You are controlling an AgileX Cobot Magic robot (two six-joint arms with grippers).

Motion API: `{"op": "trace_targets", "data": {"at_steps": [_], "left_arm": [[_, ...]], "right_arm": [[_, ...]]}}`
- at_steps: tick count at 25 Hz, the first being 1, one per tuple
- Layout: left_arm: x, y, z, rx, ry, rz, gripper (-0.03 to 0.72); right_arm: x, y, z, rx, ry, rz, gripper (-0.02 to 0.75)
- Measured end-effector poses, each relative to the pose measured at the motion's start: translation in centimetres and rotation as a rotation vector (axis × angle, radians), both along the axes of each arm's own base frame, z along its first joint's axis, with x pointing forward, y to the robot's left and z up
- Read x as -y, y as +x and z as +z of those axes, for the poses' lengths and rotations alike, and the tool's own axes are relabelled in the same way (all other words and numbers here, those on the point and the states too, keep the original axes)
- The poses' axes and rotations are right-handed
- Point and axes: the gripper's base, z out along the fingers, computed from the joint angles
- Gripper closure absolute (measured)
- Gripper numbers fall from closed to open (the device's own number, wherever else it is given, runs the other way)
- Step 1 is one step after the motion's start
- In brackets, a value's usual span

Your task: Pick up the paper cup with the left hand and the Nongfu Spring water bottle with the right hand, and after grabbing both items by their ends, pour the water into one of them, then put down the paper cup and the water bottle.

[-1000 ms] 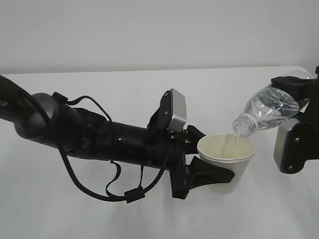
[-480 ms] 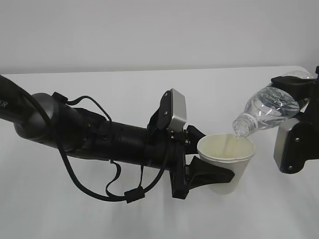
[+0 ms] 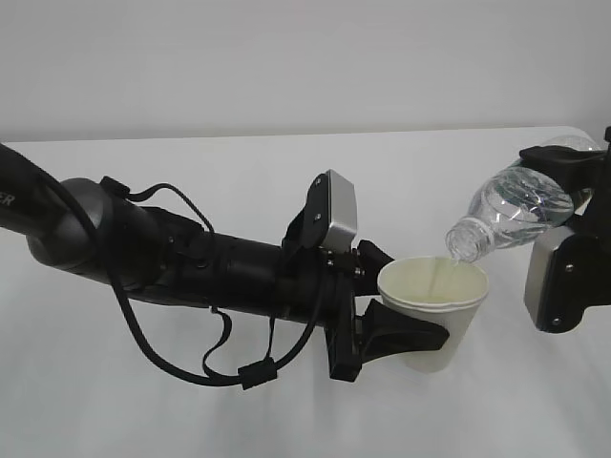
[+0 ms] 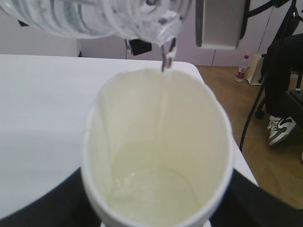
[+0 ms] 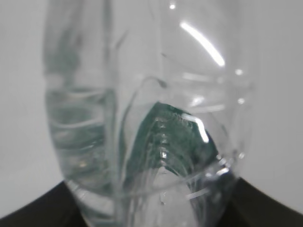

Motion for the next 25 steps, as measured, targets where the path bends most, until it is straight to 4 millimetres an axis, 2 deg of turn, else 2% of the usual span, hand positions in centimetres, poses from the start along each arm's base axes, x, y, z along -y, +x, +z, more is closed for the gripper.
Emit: {"op": "trace_targets", "data": {"at_steps": [25], "left_arm": [[0.00, 0.00, 0.00, 0.000, 0.000, 0.000, 0.259]], "right_arm": [[0.00, 0.00, 0.02, 0.002, 0.000, 0.000, 0.327]]}}
